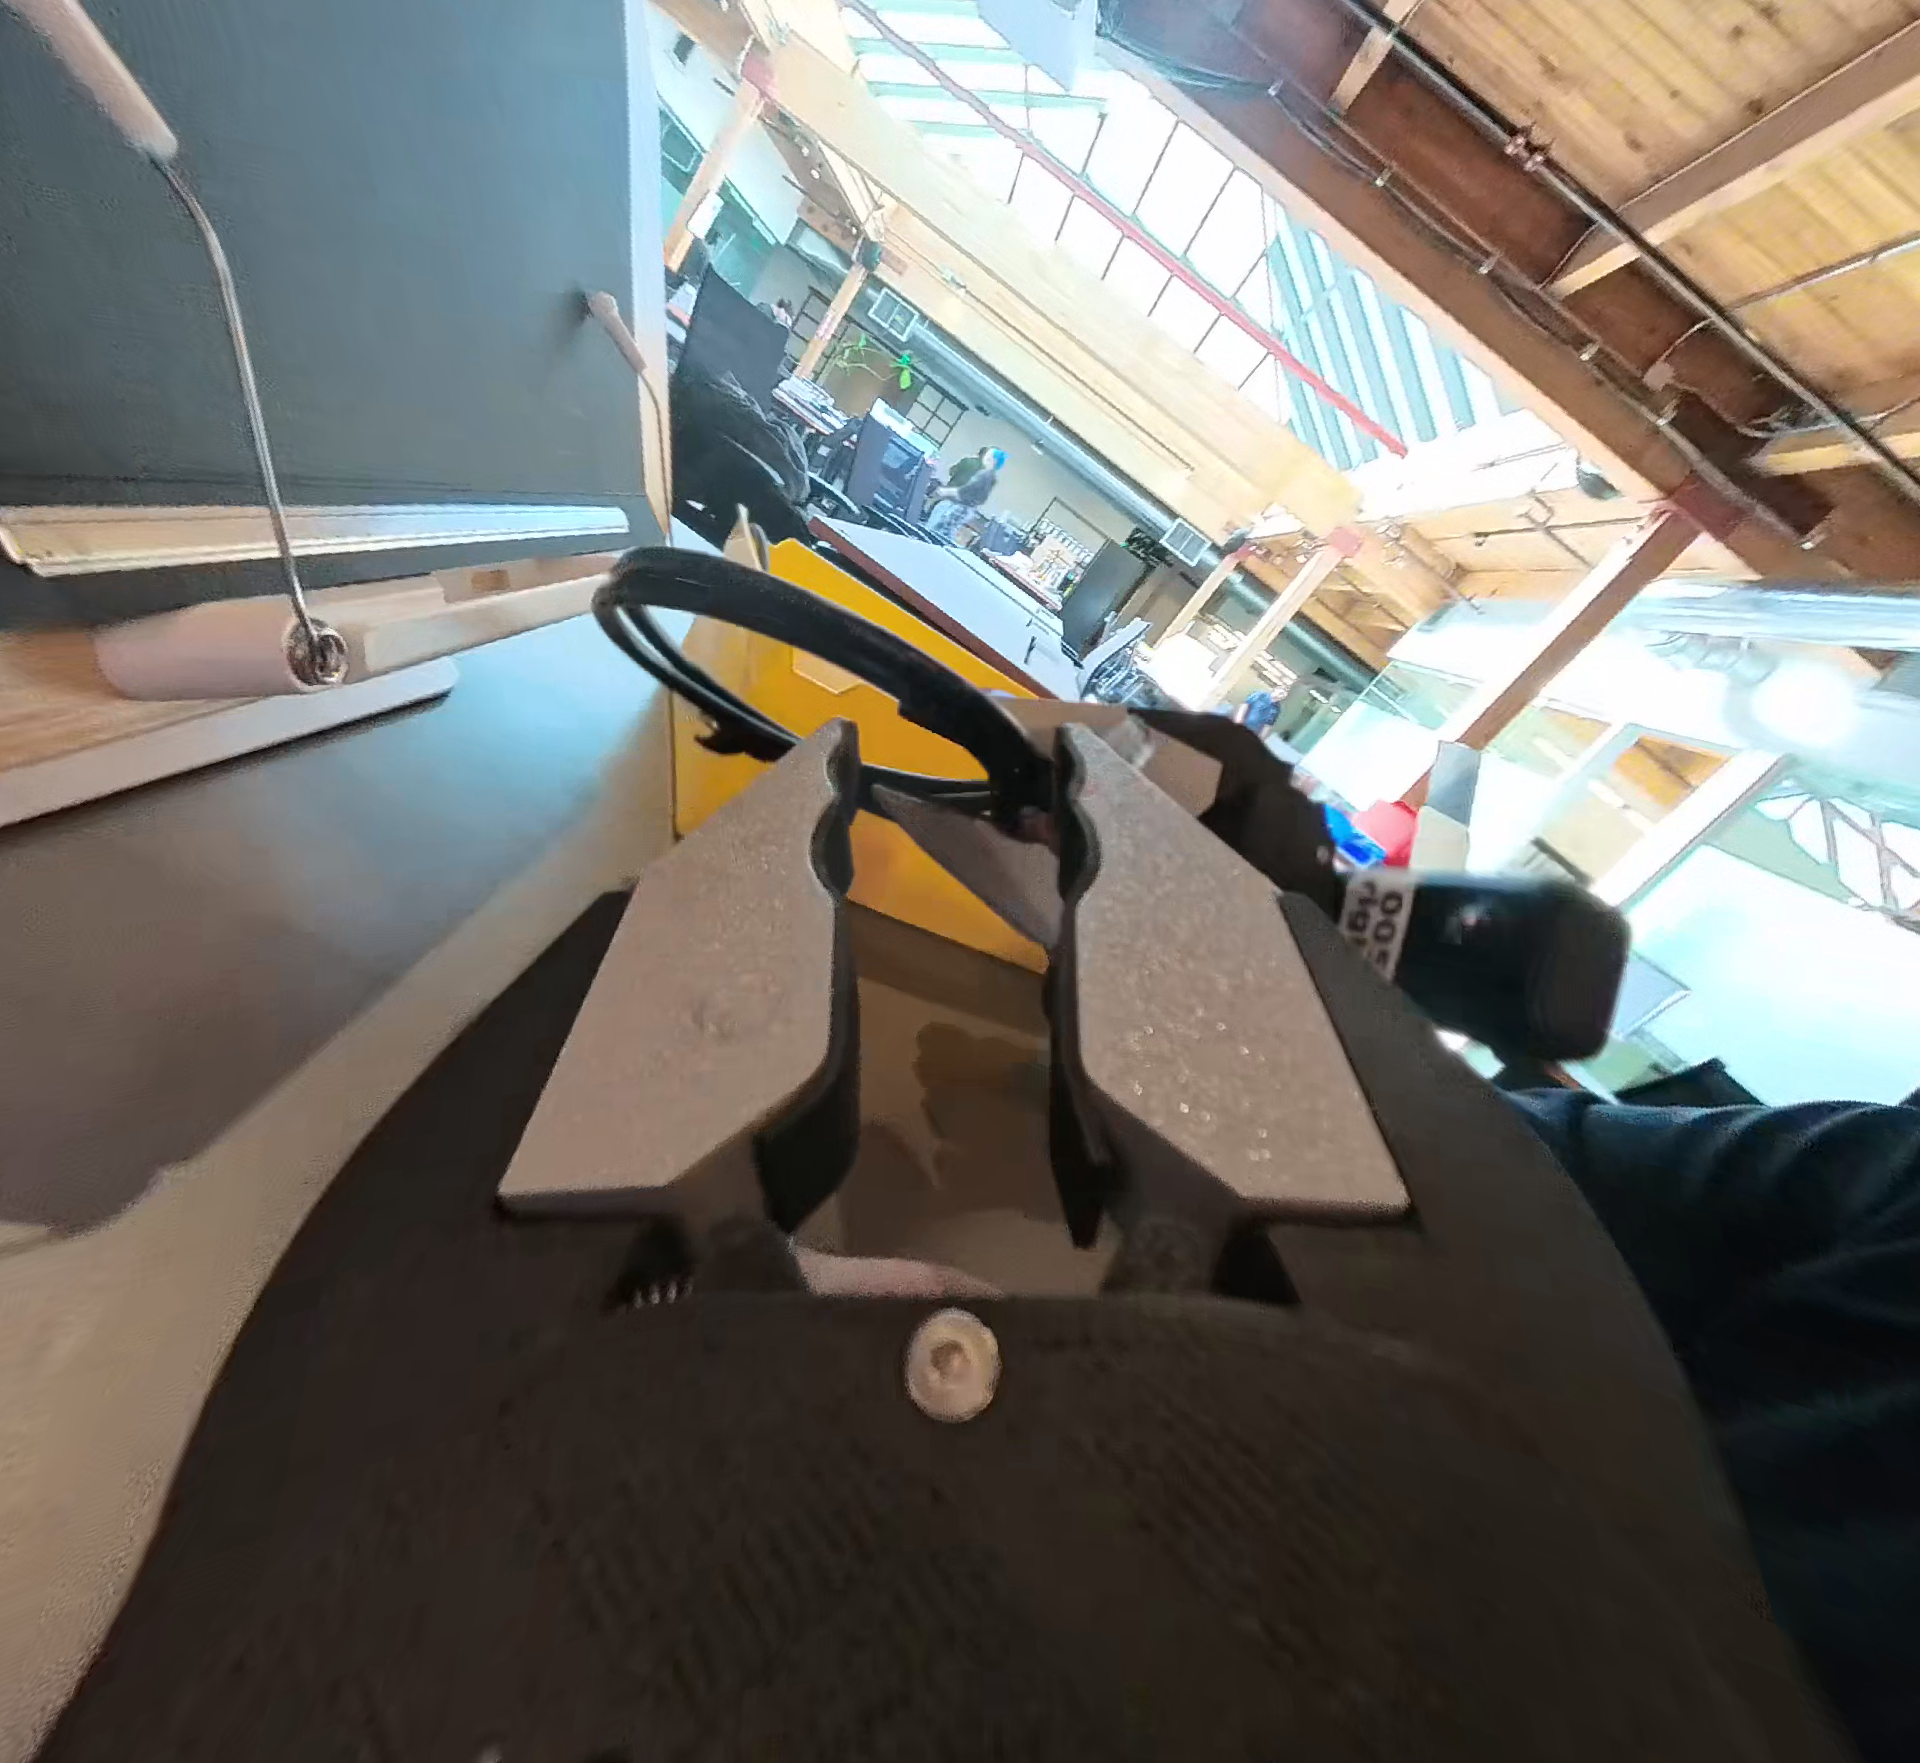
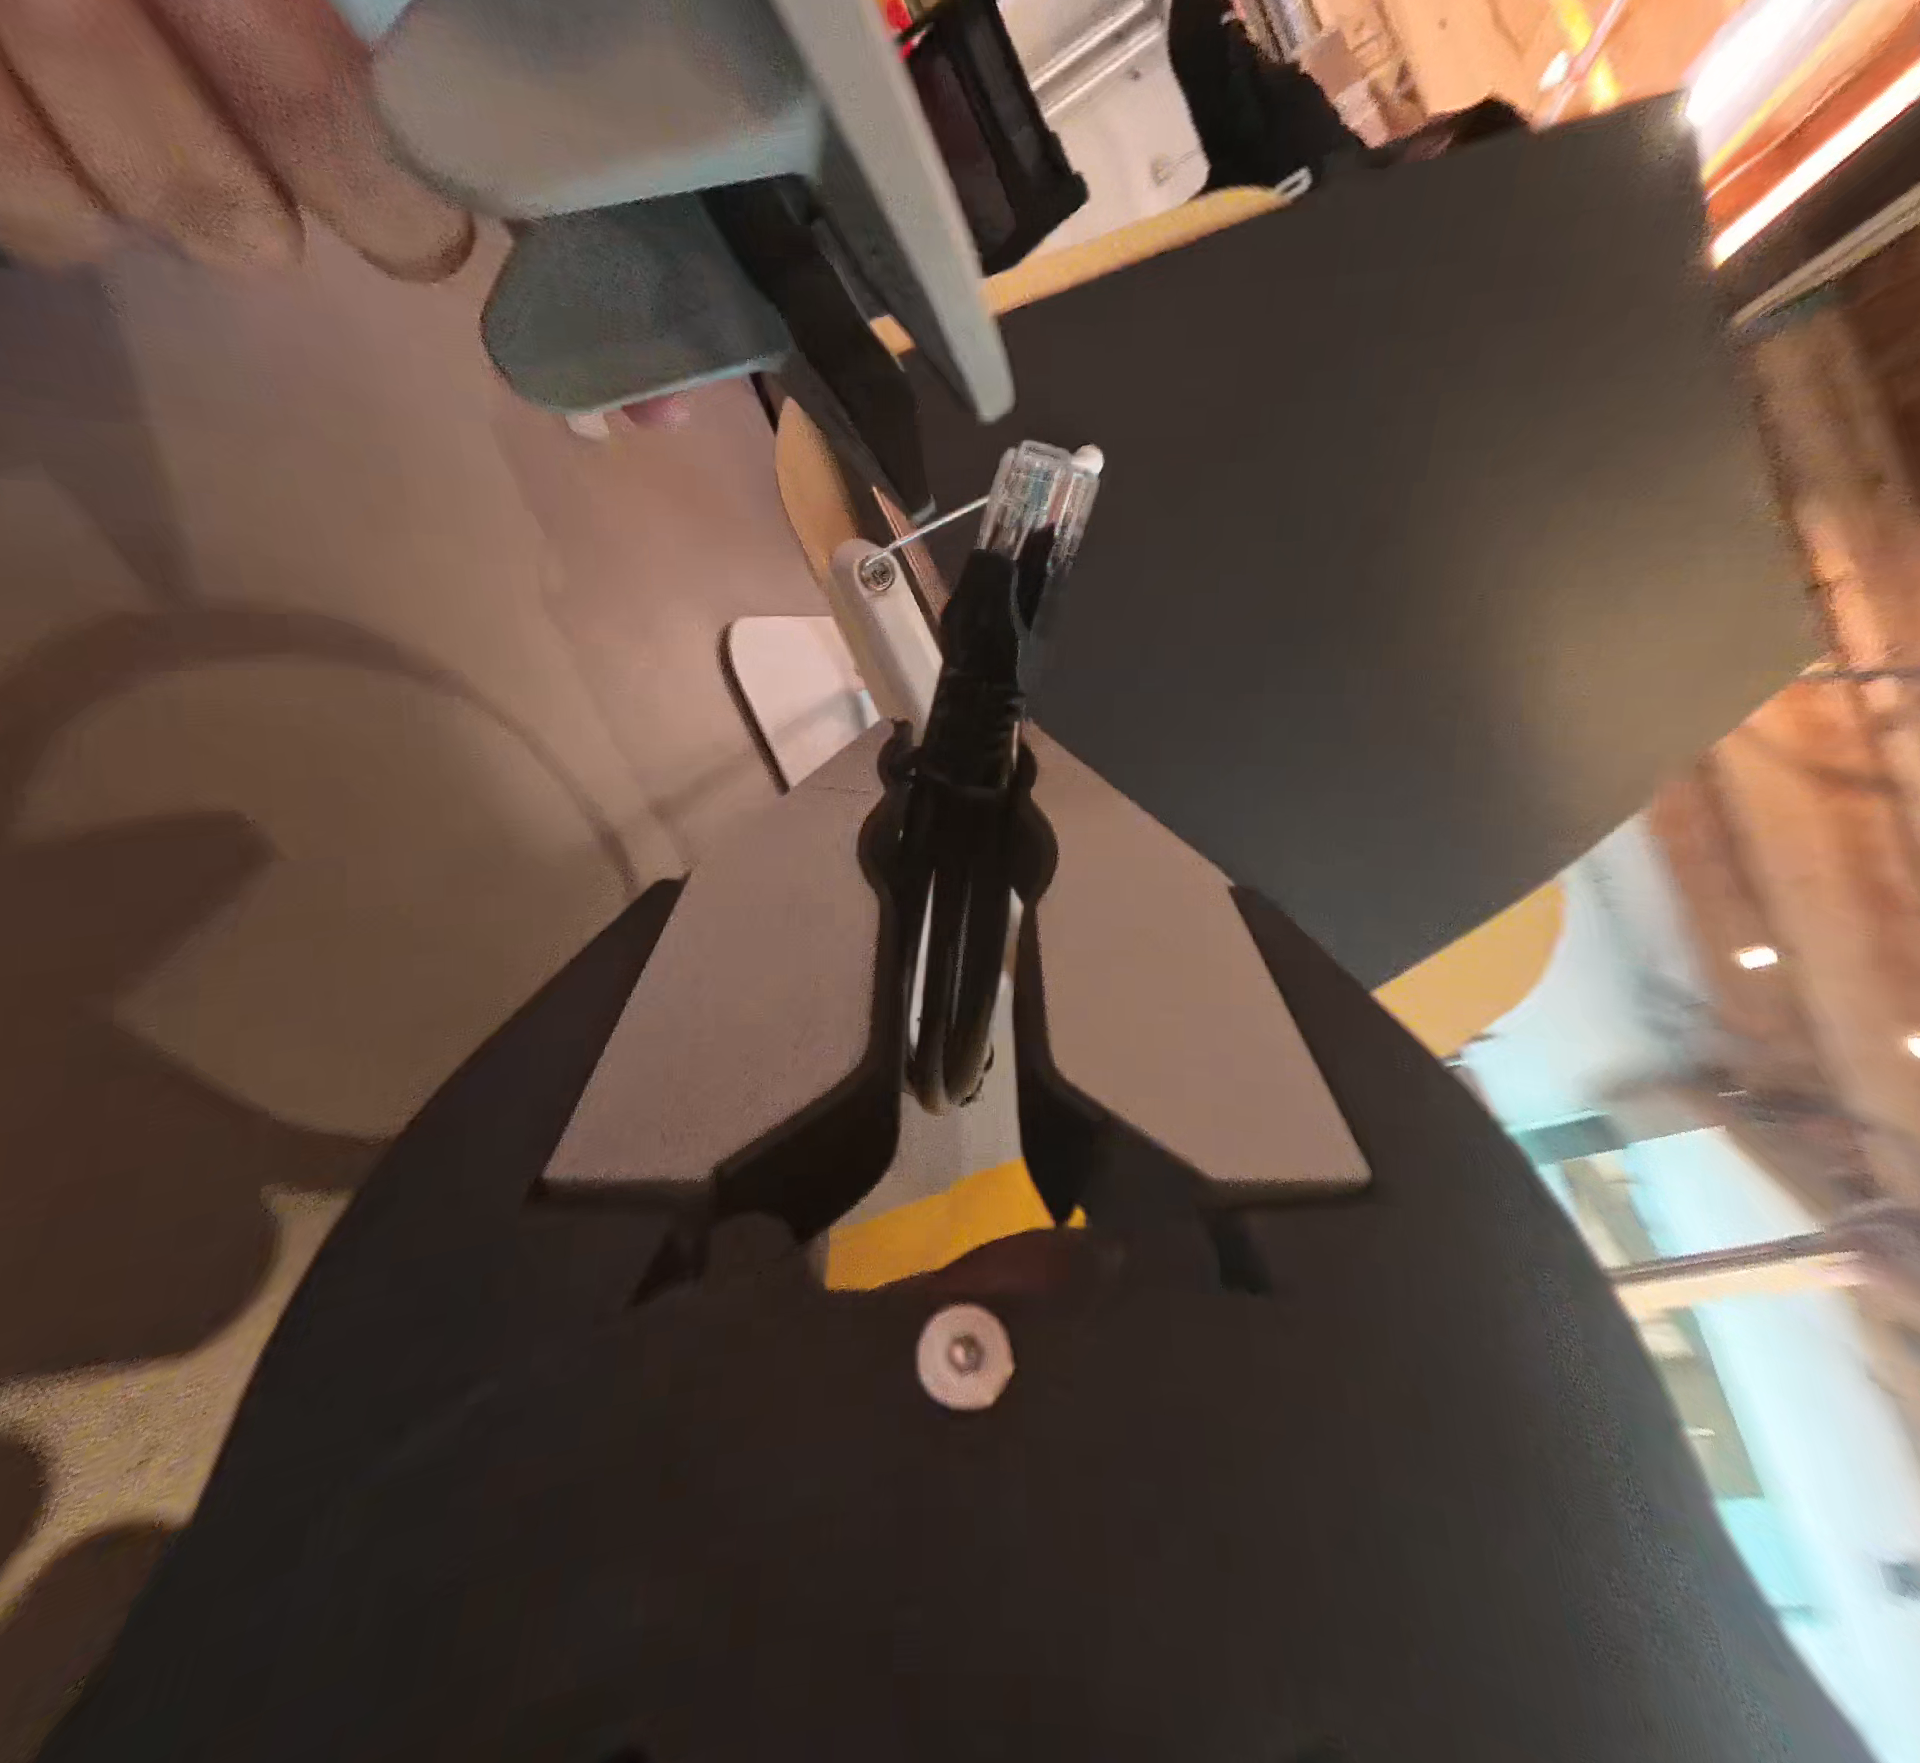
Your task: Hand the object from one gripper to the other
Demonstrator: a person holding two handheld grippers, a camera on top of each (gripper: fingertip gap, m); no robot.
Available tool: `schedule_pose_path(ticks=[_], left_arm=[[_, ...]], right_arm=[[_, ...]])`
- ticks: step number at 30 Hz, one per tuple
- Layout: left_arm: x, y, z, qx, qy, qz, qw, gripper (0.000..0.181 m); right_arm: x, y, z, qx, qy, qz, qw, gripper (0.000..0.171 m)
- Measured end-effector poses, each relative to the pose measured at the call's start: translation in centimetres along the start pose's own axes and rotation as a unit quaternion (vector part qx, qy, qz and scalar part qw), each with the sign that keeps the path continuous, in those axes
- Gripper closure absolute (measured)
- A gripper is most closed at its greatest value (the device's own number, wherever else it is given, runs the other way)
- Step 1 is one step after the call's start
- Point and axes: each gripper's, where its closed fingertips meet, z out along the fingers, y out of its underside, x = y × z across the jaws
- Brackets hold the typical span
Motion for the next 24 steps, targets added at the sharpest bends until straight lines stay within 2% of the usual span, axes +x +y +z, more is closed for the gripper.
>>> schedule_pose_path(ticks=[4,7,10,12,14,19,21,24], left_arm=[[-0.3,0.8,0.5,-0.018,-0.016,-0.001,1.000,0.144],[-0.5,0.9,0.3,-0.037,-0.038,0.059,0.997,0.161],[-0.1,0.6,-0.1,-0.055,-0.070,0.178,0.980,0.178],[0.1,0.5,-0.5,-0.076,-0.096,0.300,0.946,0.179],[0.4,0.0,-0.8,-0.072,-0.118,0.380,0.914,0.178],[1.0,-5.5,-3.0,0.098,-0.159,0.334,0.924,0.179],[1.4,-6.8,-3.9,0.146,-0.154,0.310,0.927,0.179],[2.7,-7.1,-3.9,0.180,-0.114,0.285,0.934,0.179]], right_arm=[[-1.6,-1.5,-0.1,0.017,0.017,-0.114,0.993,0.158],[-2.4,-1.9,0.0,0.014,0.017,-0.140,0.990,0.158],[-3.8,-1.5,0.0,0.022,-0.059,-0.033,0.998,0.146],[-4.1,-2.3,-0.8,0.059,-0.125,0.078,0.987,0.139],[-3.5,-3.2,-1.7,0.100,-0.176,0.177,0.963,0.140],[-2.5,-4.3,-3.2,0.158,-0.302,0.374,0.863,0.158],[-2.2,-4.0,-2.7,0.148,-0.317,0.433,0.830,0.150],[-1.8,-2.5,-0.8,0.110,-0.292,0.516,0.798,0.122]])
